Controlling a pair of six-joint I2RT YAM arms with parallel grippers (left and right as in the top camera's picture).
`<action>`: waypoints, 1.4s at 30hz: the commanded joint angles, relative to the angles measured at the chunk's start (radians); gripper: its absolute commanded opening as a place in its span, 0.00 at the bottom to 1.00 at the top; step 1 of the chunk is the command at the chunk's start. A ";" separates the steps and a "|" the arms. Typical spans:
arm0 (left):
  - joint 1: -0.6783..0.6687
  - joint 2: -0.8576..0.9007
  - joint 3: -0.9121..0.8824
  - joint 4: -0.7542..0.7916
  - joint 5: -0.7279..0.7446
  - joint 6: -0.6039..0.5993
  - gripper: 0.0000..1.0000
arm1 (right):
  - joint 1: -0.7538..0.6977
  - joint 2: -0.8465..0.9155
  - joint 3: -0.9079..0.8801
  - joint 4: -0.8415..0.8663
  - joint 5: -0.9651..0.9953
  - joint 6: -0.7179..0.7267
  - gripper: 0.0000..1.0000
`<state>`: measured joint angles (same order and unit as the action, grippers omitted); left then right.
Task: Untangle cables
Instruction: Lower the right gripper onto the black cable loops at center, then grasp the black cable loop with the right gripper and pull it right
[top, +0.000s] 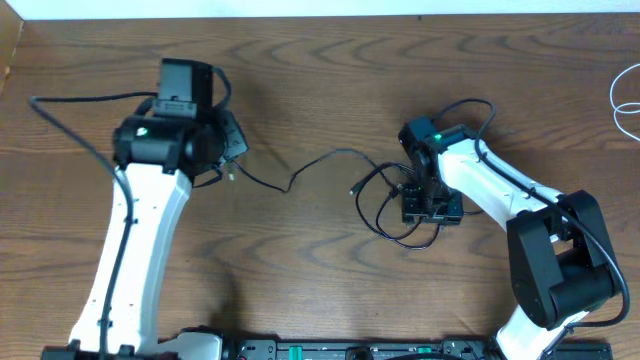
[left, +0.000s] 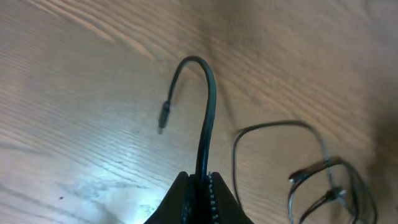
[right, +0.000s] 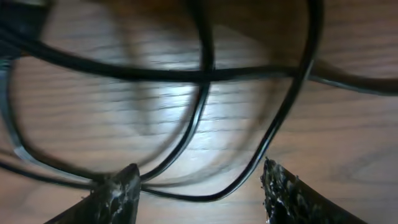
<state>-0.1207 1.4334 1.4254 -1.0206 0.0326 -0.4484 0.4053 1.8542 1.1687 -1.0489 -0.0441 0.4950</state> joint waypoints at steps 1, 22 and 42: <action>-0.030 0.050 -0.008 0.019 0.013 0.002 0.07 | 0.004 -0.002 -0.046 0.029 0.059 0.079 0.62; -0.056 0.148 -0.008 0.051 0.012 0.002 0.07 | 0.002 -0.002 -0.148 0.211 0.060 0.136 0.01; -0.056 0.148 -0.008 0.051 0.012 0.002 0.25 | -0.037 -0.420 0.343 0.052 -0.306 -0.286 0.01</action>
<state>-0.1749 1.5700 1.4178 -0.9680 0.0471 -0.4480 0.3904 1.5066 1.4582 -0.9886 -0.2893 0.2607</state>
